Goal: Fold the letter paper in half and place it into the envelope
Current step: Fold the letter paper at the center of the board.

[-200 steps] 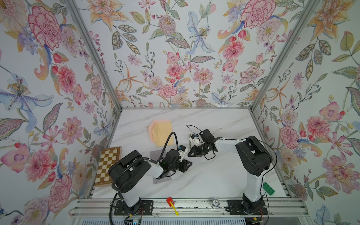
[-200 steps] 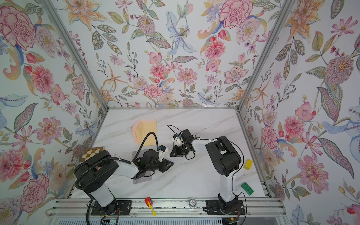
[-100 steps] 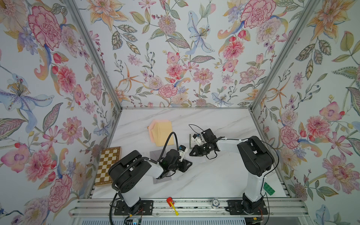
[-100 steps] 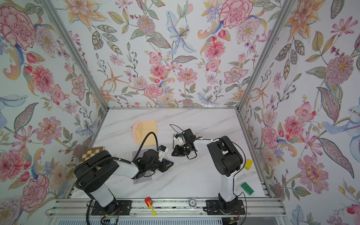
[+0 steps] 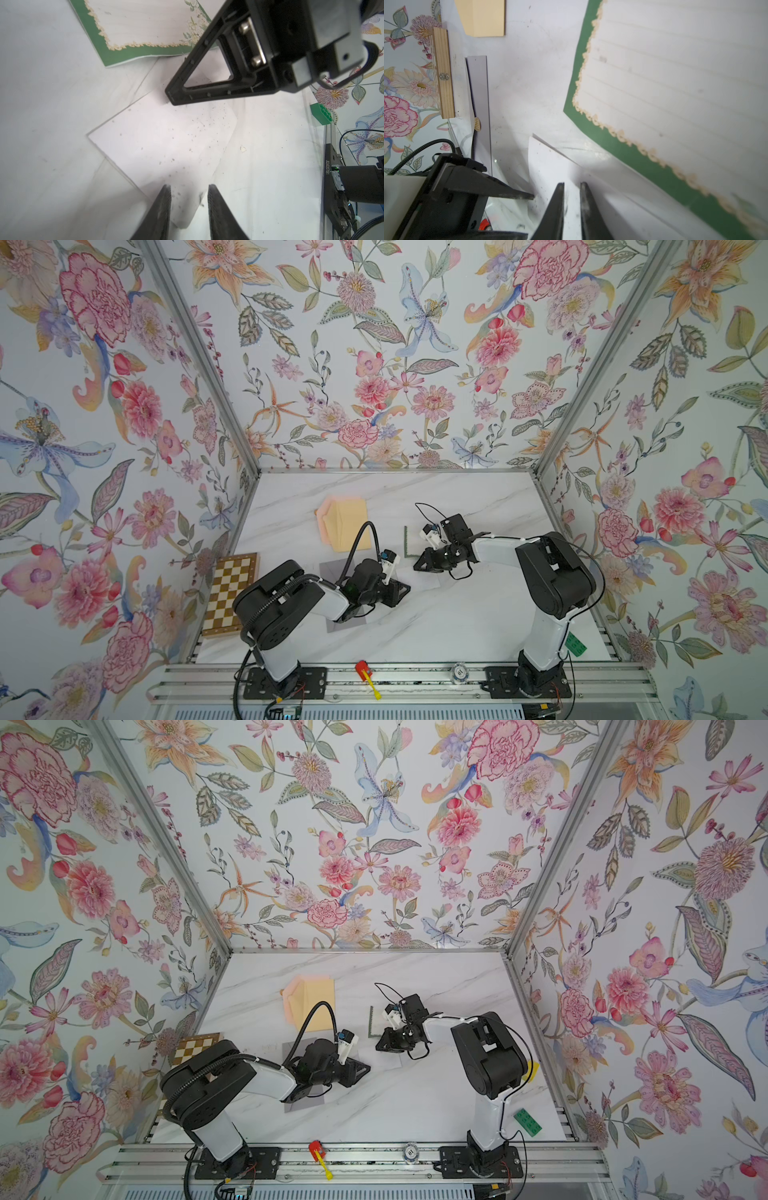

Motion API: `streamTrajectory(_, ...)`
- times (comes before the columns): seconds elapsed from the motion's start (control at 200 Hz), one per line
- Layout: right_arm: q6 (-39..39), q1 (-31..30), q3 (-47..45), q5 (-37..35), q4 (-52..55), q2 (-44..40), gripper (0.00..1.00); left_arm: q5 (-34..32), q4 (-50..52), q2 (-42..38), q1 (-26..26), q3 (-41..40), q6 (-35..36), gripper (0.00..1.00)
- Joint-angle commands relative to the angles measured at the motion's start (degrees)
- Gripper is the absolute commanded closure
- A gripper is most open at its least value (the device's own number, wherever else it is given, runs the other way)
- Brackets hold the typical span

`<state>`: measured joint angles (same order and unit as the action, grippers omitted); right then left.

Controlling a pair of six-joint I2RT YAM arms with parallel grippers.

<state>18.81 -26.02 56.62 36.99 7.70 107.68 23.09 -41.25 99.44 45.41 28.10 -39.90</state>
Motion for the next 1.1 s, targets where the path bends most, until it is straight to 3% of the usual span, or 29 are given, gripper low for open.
streamTrajectory(0.0,-0.85,1.85,-1.41,-1.57,1.69,-1.92,0.81,-1.44,3.0,1.1,0.43,-1.64,-0.48,0.66)
streamTrajectory(0.38,-0.78,8.47,-4.35,-2.8,2.58,-3.2,0.81,-2.57,4.28,0.03,0.38,-2.74,0.13,0.66)
streamTrajectory(0.666,-1.27,9.88,-8.67,-1.83,3.03,-13.9,0.77,-0.87,6.59,-1.78,0.39,0.11,2.01,0.65)
streamTrajectory(0.896,5.4,9.5,-18.1,-3.33,1.93,-25.26,0.72,1.16,18.89,-8.95,0.42,8.66,7.1,0.61)
streamTrajectory(1.096,16.7,7.14,-29.47,-3.22,-6.91,-34.64,0.67,-0.32,27.81,-12.18,0.21,15.77,12.06,0.6)
